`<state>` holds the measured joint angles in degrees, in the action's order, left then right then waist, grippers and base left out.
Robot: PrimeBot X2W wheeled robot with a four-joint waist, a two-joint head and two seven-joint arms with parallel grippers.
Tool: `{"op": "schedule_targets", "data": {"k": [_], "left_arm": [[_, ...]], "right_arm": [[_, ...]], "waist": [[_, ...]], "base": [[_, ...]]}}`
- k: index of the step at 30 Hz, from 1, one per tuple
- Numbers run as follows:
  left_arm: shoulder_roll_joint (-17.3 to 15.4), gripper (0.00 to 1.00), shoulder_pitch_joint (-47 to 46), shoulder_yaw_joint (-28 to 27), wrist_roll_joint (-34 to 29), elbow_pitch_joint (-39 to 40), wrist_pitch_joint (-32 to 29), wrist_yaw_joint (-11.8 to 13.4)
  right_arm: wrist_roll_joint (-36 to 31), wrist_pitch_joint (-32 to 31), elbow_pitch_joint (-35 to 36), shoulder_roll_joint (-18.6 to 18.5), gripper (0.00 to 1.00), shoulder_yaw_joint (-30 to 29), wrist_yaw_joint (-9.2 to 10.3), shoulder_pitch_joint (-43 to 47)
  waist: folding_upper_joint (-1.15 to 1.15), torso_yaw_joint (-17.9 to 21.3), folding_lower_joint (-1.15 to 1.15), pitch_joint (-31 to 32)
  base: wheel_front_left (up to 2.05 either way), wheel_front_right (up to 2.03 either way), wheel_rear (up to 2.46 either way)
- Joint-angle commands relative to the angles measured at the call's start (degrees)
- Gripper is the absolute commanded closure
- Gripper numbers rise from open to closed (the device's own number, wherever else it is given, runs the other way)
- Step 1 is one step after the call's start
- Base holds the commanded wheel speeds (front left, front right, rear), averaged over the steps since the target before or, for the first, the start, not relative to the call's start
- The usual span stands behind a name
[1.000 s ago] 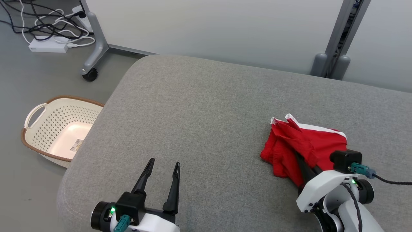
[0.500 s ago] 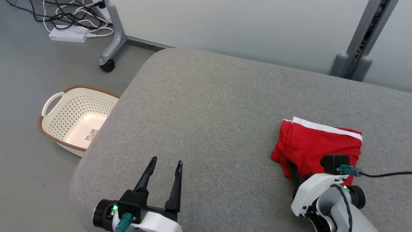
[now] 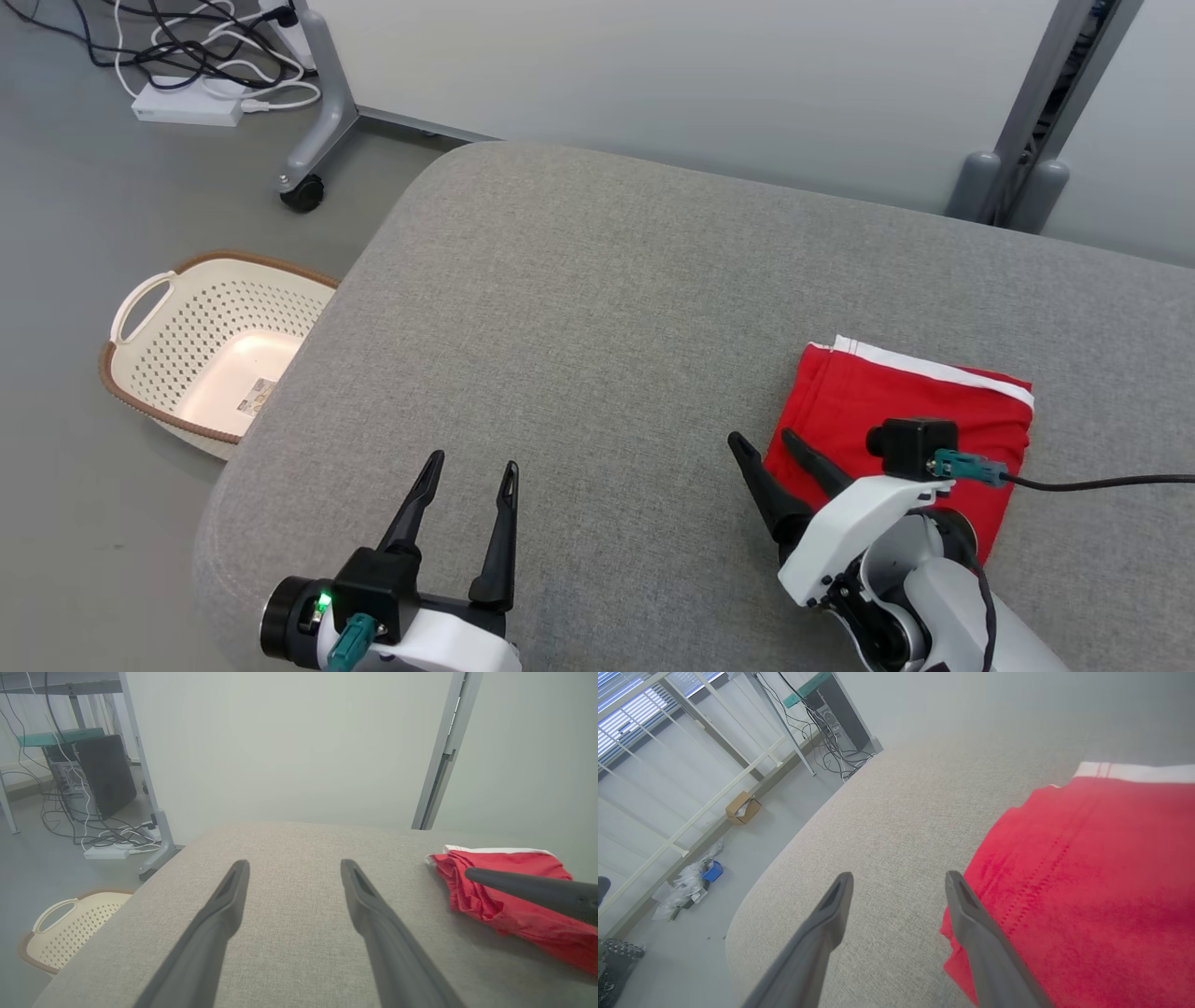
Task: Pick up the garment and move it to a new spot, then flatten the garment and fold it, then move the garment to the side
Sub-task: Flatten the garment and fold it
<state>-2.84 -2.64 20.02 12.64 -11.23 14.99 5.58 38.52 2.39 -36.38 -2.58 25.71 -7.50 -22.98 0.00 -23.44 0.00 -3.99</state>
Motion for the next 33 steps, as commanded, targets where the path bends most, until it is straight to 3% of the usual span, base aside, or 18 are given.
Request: {"op": "schedule_targets", "data": {"k": [1,8,21,27,33], "left_arm": [[-0.2,0.00,-0.4,-0.4,-0.4,0.0,0.2,0.0],[-0.2,0.00,-0.1,-1.9,-1.0,1.5,0.2,-0.3],[-0.2,0.00,0.1,-5.6,-1.3,7.3,0.2,-0.8],[-0.2,0.00,1.0,-6.8,-2.3,9.0,0.2,-1.0],[-0.2,0.00,2.8,-7.2,-2.9,9.4,0.2,-1.4]], "right_arm": [[0.3,0.6,0.2,-0.6,0.00,-0.5,0.01,-0.6],[-0.8,4.6,4.5,-0.7,0.00,-7.2,0.01,-0.2],[-18.5,11.0,28.1,-5.8,0.00,-22.1,0.02,13.3],[-25.5,12.2,36.8,-3.0,0.00,-28.4,0.02,21.2],[-27.7,12.7,37.5,-0.8,0.00,-31.2,0.02,25.5]], "waist": [[0.00,0.7,0.00,0.4],[0.00,4.0,0.00,2.0],[0.00,10.7,0.00,3.2],[0.00,13.5,0.00,2.7],[0.00,15.4,0.00,1.8]], "base": [[0.00,0.00,0.00],[0.00,0.00,0.00],[0.00,0.00,0.00],[0.00,0.00,0.00],[0.00,0.00,0.00]]}}
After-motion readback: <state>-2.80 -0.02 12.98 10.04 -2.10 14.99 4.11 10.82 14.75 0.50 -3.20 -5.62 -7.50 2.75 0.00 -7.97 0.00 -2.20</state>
